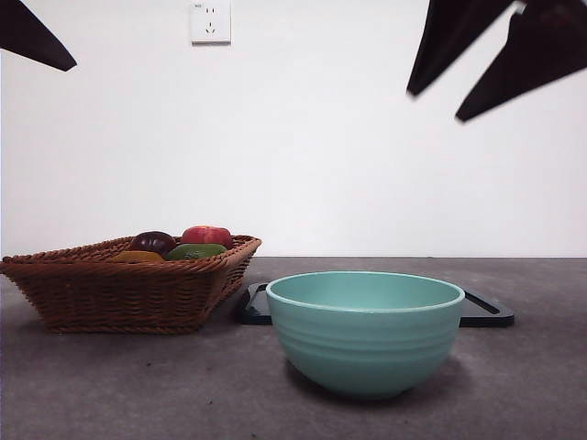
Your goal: Pick up the wifruite, put it on the bowl, pick up the plate, put it on desk
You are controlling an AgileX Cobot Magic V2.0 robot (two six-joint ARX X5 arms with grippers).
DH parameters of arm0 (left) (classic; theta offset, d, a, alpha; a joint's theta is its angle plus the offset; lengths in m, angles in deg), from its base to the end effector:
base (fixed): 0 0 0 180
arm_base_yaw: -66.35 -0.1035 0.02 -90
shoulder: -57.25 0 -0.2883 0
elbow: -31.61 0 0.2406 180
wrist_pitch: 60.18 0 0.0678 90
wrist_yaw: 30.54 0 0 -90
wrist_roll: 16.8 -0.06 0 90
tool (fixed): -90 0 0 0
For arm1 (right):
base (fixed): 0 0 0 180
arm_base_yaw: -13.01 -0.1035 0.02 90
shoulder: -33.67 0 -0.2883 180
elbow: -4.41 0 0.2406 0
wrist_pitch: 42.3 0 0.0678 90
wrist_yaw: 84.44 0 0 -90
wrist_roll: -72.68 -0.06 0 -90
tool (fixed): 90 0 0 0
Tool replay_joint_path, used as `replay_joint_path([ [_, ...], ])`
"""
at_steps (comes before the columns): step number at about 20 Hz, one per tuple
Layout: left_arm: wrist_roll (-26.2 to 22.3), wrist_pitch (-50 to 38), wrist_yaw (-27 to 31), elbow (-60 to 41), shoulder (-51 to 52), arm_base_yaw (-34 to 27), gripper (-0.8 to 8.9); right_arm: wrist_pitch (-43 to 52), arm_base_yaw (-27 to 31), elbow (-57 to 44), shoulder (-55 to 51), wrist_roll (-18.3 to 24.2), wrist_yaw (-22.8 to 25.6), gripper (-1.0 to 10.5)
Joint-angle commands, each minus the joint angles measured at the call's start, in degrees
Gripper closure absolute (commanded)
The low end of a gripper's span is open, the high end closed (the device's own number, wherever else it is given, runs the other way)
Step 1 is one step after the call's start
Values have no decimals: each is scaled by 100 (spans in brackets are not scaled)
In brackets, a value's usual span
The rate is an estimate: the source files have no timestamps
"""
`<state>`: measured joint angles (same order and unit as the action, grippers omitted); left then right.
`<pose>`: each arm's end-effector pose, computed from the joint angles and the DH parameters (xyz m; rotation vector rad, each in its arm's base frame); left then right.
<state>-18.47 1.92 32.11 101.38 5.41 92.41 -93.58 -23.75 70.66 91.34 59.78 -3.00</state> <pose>0.1295 -0.0940 0.3199 0.0166 0.7853 -0.8958 0.1526 0.1251 0.2968 0.0176 0.8199 0.6642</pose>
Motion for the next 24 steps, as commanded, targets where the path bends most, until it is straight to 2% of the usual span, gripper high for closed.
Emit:
replay_joint_path([
  [1,-70,-48,-37,85,-31,31,408,-293,-59,81,-321,11,-402,673],
  [4,-70,-48,-37,85,-31,31,408,-876,-59,81,-702,11,-848,673],
  [7,-68,-48,-37,85,-31,31,408,-1423,-61,81,-918,22,-1045,673],
  [20,-70,-48,-37,85,-31,31,414,-1591,-61,81,-946,57,-1091,674],
  [21,-70,-48,-37,85,-31,31,440,-1591,-61,81,-946,57,-1093,679],
  [22,-70,-48,-37,85,-31,31,526,-1593,-61,81,-946,59,-1093,707],
  [24,-70,-50,-37,85,-31,31,773,-1593,-61,81,-946,116,-1091,877],
])
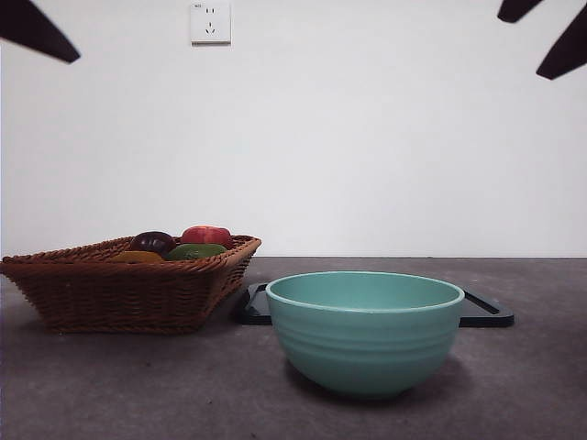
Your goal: Pick up the wifruite, put it on the bowl, pick up the plate, put it on desk
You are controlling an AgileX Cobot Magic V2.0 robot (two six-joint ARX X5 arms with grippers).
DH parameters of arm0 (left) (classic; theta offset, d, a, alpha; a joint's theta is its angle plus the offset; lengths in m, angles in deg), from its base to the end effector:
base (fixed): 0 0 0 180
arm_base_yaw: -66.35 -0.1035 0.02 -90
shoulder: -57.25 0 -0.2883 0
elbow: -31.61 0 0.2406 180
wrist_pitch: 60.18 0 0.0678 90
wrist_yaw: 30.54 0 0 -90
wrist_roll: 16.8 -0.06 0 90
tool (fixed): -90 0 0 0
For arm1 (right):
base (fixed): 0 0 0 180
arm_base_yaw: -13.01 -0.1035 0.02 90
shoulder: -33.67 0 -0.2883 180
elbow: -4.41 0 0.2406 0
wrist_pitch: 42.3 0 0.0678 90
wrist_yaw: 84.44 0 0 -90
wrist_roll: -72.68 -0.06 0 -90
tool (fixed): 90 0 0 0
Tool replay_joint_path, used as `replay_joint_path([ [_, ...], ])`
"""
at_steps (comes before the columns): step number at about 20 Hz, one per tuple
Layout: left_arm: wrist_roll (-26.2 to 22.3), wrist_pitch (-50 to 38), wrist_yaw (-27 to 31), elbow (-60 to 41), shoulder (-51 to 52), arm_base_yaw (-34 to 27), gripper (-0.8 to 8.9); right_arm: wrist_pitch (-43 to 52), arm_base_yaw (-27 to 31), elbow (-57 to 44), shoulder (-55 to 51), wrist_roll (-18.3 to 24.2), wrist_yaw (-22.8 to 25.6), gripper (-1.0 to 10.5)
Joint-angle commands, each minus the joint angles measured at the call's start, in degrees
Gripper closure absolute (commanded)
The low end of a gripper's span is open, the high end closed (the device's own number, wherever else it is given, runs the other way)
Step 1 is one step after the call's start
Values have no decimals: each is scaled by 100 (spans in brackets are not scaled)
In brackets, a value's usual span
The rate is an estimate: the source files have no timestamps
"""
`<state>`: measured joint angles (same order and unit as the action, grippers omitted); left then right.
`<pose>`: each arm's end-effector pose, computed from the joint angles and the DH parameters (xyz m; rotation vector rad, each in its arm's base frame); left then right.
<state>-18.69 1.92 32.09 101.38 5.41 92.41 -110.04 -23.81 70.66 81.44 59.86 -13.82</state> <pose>0.1295 -0.0940 0.3199 0.0199 0.7836 -0.8976 0.0966 0.0972 0.2990 0.0573 0.9792 0.8128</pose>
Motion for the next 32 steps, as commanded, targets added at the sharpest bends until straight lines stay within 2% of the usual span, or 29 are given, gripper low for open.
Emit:
replay_joint_path([
  [1,-50,-50,-33,85,-31,31,803,52,-55,81,44,151,-11,941],
  [24,-46,-125,-28,85,48,17,804,59,-55,81,42,168,28,941],
  [27,-262,-750,332,81,435,-227,804,59,-55,81,42,168,28,941],
  [32,-435,-2966,1169,-380,1471,-1447,804,59,-55,81,42,168,28,941],
])
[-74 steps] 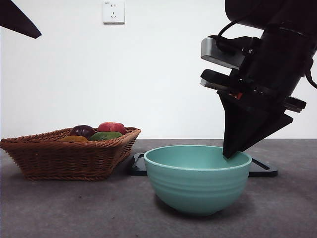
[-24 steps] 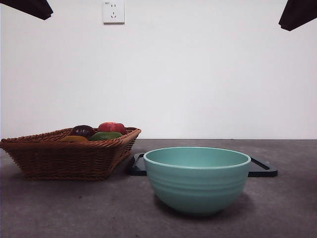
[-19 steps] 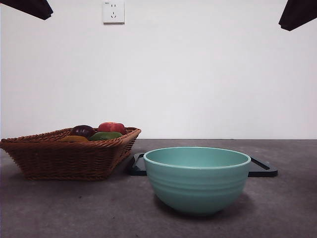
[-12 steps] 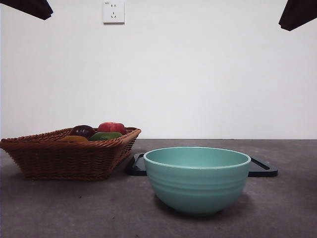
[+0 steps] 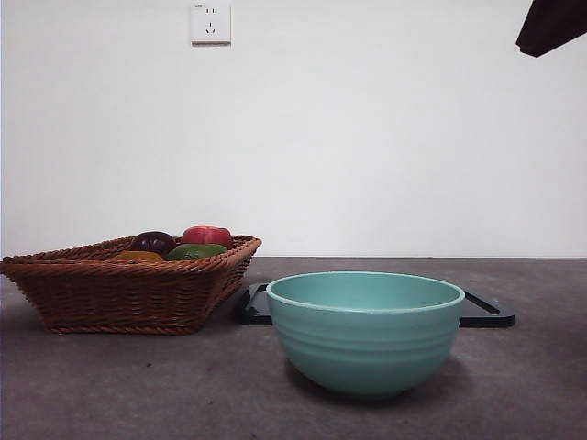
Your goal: Pick up the wifruite, put it on the bowl, pick up the plate, put it on desk
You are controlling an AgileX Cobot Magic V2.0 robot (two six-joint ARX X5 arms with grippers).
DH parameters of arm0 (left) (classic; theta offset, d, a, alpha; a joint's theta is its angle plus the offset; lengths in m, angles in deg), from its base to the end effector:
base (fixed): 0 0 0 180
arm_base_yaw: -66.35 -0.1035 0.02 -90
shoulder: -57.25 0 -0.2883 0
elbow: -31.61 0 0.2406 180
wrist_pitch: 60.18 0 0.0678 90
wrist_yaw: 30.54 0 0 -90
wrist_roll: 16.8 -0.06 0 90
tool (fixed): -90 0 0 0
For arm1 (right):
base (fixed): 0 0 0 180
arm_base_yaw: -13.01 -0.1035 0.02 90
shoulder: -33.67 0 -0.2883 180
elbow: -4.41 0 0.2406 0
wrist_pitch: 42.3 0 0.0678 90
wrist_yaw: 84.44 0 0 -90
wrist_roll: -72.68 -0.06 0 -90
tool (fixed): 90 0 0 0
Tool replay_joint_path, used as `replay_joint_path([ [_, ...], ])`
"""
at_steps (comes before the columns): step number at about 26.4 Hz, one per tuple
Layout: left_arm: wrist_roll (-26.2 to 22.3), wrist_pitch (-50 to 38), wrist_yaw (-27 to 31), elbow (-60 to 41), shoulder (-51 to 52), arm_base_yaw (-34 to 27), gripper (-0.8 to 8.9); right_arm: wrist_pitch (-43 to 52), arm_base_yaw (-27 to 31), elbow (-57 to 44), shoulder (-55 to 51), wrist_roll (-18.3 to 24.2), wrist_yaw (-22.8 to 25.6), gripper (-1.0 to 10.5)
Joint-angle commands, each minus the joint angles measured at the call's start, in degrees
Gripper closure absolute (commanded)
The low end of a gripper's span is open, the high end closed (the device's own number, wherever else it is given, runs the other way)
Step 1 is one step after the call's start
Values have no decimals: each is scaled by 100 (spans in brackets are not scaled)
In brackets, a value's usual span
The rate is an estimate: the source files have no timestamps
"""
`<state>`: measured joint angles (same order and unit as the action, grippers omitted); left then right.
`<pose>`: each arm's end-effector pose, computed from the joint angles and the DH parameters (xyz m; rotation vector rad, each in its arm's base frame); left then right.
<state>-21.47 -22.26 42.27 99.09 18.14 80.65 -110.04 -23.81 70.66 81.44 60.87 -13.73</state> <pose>0.1229 -0.0496 0.3789 0.0750 0.1463 -0.5549 0.0967 0.0972 0.2990 0.0415 0.9716 0.8199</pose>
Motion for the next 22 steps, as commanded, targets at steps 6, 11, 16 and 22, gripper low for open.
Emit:
replay_joint_path([
  [6,-284,-2188,907,-1703,1508,-1331,804,59,-55,81,42,68,20,941],
  [11,-282,-2350,1333,-2634,2085,-1611,804,59,-55,81,42,68,20,941],
  [16,-282,-2352,1493,-3480,2586,-1722,804,61,-55,81,42,68,20,941],
  [22,-280,-2271,1539,-4245,3082,-1731,804,59,-55,81,42,68,20,941],
])
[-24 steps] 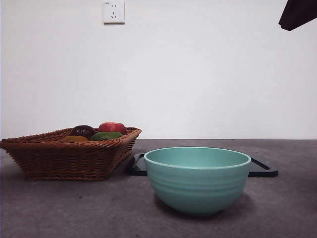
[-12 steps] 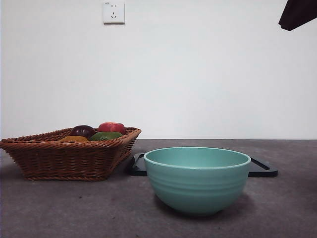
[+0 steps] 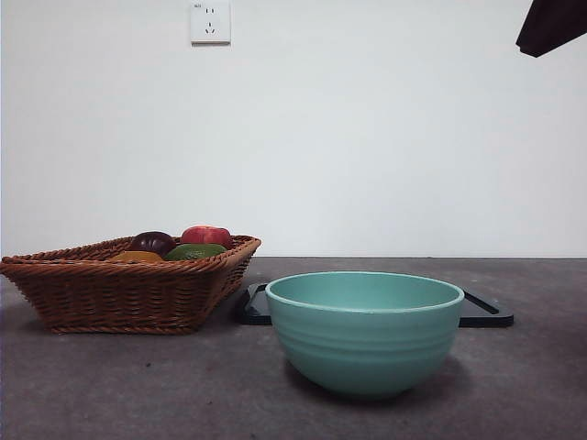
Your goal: Pick up the wifruite, put it on the bowl, pick up the plate, put it on desk
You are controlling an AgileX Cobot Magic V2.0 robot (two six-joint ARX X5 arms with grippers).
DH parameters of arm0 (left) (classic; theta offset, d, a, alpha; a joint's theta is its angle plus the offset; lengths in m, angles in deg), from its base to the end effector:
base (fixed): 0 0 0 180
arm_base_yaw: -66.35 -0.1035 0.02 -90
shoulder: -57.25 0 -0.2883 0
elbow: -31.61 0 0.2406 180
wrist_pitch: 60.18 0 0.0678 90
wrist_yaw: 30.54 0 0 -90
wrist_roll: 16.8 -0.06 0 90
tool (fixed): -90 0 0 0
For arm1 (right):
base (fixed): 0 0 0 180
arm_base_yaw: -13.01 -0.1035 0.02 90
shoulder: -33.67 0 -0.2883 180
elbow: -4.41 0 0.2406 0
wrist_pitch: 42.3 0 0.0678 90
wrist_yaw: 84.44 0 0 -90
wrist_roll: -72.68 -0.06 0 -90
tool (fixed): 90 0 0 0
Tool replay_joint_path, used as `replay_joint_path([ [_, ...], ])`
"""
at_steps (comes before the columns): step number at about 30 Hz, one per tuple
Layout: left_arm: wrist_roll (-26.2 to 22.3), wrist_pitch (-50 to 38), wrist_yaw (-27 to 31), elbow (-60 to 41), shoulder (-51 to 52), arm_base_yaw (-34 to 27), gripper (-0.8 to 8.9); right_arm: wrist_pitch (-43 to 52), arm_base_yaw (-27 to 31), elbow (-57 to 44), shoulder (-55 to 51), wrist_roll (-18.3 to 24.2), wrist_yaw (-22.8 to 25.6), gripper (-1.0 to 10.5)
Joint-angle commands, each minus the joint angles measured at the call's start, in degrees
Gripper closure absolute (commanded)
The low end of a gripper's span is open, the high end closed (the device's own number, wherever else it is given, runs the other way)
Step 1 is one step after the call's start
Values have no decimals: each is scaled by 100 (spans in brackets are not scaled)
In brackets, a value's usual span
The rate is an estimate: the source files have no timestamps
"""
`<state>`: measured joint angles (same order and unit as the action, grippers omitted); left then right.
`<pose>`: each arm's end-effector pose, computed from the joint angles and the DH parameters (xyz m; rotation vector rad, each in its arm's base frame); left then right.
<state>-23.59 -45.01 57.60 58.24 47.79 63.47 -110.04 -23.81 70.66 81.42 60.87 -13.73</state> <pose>0.0932 0.0027 0.2264 0.1199 -0.0338 0.0198 0.0966 0.0971 0.2990 0.0415 0.9712 0.8200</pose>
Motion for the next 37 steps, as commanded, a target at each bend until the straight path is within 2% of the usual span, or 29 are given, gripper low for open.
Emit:
replay_joint_path([
  [1,-68,52,11,-247,181,-13,804,61,-55,81,44,68,20,941],
  [16,-72,387,214,-1029,868,-13,804,59,-55,81,44,68,20,941],
  [27,-63,1034,214,-1154,929,-13,804,61,-55,81,44,68,20,941],
  [37,-2,1019,212,-1152,927,-11,804,63,-55,81,44,68,20,941],
])
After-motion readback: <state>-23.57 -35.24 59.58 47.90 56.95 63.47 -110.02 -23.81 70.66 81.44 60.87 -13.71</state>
